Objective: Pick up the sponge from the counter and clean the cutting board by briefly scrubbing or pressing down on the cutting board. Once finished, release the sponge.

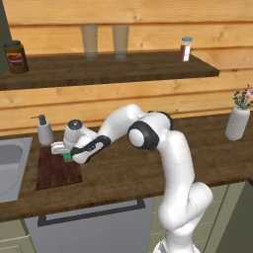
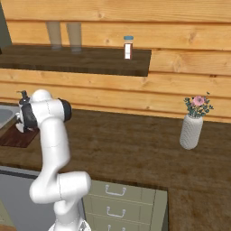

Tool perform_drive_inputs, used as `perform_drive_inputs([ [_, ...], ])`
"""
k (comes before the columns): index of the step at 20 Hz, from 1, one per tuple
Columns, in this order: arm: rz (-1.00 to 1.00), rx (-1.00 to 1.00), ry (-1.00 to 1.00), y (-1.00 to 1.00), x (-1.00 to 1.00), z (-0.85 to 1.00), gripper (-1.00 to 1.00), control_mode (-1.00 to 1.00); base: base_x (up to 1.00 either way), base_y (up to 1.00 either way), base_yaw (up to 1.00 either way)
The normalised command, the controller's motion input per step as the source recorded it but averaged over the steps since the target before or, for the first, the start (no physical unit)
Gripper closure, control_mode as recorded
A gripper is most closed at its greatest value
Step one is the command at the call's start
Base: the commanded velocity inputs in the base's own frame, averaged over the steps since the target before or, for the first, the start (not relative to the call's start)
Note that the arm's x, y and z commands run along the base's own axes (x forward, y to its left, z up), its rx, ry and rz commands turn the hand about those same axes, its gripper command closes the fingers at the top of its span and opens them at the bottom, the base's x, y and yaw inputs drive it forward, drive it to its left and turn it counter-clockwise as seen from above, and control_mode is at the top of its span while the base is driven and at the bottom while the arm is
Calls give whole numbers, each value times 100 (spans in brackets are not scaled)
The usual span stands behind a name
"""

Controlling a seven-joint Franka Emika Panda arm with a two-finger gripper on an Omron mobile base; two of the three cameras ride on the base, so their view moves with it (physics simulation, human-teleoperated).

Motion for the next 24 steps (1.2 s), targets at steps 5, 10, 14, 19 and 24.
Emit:
perform_drive_inputs([
  [5, 0, 0, -16, 11, -100, -3, 100, -100, 0, 0, 0],
  [10, 0, -6, -19, 26, -100, -7, 100, -100, 0, 0, 0],
  [14, 0, -1, -17, 10, -100, -8, 100, -100, 0, 0, 0],
  [19, 1, 1, -4, -13, -42, -1, 100, -100, 0, 0, 0],
  [24, 2, 0, 1, -15, 44, 0, 100, -100, 0, 0, 0],
])
